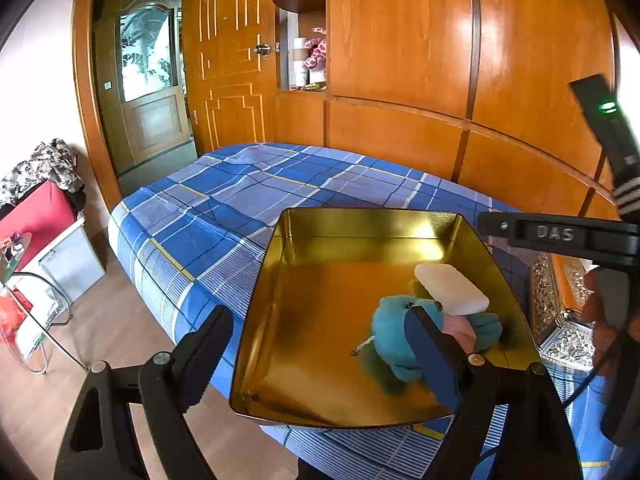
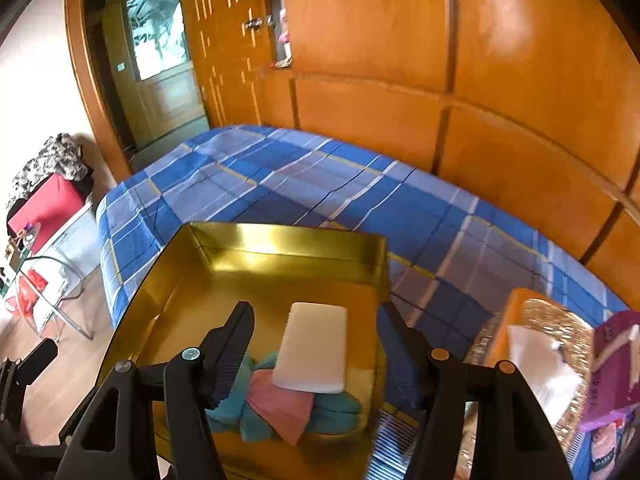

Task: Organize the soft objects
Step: 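Carry the white sponge with the right tool and drop it into the gold tray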

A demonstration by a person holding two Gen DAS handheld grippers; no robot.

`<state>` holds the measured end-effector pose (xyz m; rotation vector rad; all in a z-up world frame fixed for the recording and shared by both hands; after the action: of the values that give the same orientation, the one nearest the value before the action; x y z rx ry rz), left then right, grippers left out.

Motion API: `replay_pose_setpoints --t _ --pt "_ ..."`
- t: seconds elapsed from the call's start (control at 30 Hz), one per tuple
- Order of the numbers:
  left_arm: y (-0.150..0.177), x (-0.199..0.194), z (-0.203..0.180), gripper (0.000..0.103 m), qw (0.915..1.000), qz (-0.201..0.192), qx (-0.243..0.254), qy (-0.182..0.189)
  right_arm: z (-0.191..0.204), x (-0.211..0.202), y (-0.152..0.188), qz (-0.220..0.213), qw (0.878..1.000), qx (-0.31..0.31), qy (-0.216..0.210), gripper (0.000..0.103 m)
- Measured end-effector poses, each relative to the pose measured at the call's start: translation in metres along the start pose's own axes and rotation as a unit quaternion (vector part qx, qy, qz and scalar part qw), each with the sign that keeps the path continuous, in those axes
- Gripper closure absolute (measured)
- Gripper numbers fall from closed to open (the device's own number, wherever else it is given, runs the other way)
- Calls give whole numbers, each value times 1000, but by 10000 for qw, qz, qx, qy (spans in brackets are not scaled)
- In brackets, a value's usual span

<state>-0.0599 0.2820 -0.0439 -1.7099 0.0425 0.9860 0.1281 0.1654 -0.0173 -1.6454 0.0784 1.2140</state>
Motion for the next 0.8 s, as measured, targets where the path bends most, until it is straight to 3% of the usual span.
replay_pose_setpoints --t 0.8 --pt "13 -17 -38 14 9985 -25 394 384 -29 -88 48 -814 9896 -205 1170 36"
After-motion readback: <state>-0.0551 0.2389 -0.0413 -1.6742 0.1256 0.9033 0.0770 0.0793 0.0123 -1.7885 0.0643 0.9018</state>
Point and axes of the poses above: each gripper's, at about its wrist camera, not at the fingertips, and x roughly the way its jaws point, z to its left, y to its underside, the point moved 2 cm from there along x, roughly the way its jaws point, and after that the axes turned 2 degrees about -x, right-handed, at the moved point
